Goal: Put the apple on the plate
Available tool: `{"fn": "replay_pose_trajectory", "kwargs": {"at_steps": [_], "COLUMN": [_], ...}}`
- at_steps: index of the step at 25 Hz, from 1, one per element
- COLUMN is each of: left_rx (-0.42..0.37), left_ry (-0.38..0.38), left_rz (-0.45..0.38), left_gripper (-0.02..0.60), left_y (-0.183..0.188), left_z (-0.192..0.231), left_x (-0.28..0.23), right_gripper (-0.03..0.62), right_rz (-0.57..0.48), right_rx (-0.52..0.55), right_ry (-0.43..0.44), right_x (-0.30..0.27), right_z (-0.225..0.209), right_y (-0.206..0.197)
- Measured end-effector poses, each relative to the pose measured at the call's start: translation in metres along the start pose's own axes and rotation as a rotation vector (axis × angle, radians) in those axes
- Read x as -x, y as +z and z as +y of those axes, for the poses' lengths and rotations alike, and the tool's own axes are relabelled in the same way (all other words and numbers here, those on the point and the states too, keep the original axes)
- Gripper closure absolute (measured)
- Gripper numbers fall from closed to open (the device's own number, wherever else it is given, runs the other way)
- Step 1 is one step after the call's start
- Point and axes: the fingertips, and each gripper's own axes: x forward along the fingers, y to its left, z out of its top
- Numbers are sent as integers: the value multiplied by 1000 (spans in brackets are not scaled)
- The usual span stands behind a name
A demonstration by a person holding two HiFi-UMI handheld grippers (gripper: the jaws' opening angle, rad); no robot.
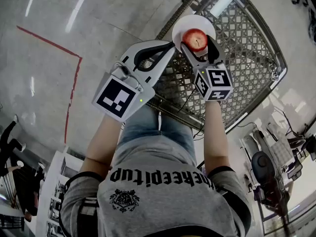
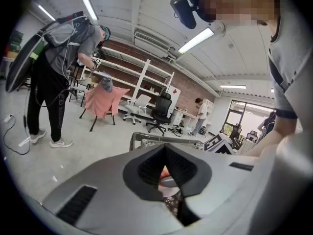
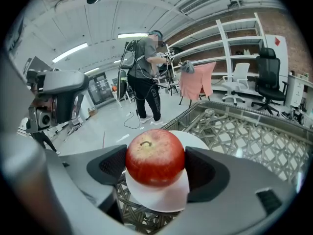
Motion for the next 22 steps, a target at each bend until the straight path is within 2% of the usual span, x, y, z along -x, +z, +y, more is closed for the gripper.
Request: {"fn": "replay_pose_trajectory", "kwargs": {"at_steps": [5, 22], "left_rx": [2, -7], "left_ry": [2, 3], "left_rz": [4, -7], "left_gripper": [569, 569], "left_y": [-3, 4], "left_z": [1, -11], "left_x": [-1, 4], "right_gripper": [198, 189], "right_rz": [-1, 12], "right_rx": [-38, 0], "right_ry": [11, 6], "right_x": [-1, 8], "right_z": [-2, 2], "right_y": [-3, 3]}}
